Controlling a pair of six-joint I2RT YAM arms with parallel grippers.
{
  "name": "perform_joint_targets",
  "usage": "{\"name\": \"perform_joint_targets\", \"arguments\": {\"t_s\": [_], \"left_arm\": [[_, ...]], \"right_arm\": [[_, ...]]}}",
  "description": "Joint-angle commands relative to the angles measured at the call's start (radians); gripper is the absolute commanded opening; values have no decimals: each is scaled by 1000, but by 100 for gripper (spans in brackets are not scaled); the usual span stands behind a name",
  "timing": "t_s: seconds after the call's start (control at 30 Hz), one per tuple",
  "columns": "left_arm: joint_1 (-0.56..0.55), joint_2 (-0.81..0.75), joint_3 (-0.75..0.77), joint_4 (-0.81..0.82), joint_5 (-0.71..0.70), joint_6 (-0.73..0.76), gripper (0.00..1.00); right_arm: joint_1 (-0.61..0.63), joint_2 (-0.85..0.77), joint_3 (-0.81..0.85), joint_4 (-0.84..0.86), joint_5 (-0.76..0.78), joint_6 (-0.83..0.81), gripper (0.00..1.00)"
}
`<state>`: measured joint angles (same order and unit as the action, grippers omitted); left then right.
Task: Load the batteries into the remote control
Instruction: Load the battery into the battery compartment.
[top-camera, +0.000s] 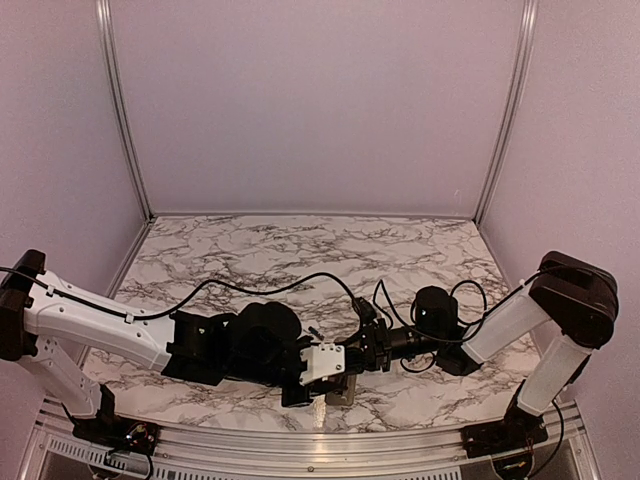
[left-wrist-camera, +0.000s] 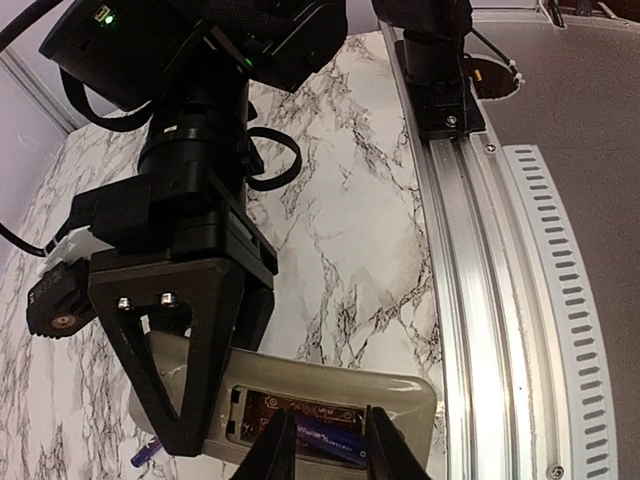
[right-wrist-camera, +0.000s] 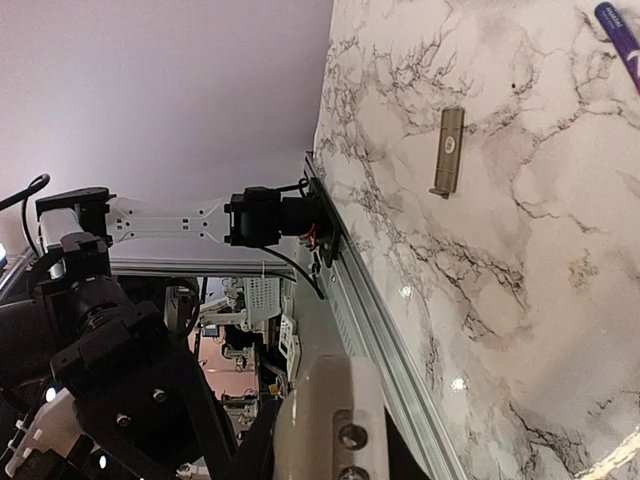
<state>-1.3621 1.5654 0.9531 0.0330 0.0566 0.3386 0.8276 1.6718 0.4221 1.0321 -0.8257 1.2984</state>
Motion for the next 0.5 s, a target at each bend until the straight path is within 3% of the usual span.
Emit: {"name": "perform_joint_targets", "arguments": {"t_s": [0.0, 0.2, 0.33, 0.47], "left_arm": [[-5, 25, 86, -23, -168, -113, 27], [-5, 1, 120, -66, -294, -321, 38], [-4, -34, 125, -93, -375, -511, 59], [-2, 9, 217, -272, -401, -675, 59]], "right_arm": [[13, -6, 19, 0, 14, -9, 0], [13, -58, 17, -111, 69, -63, 0], [13, -74, 9, -136, 101, -71, 0], [9, -74, 1, -108, 108, -56, 0]]}}
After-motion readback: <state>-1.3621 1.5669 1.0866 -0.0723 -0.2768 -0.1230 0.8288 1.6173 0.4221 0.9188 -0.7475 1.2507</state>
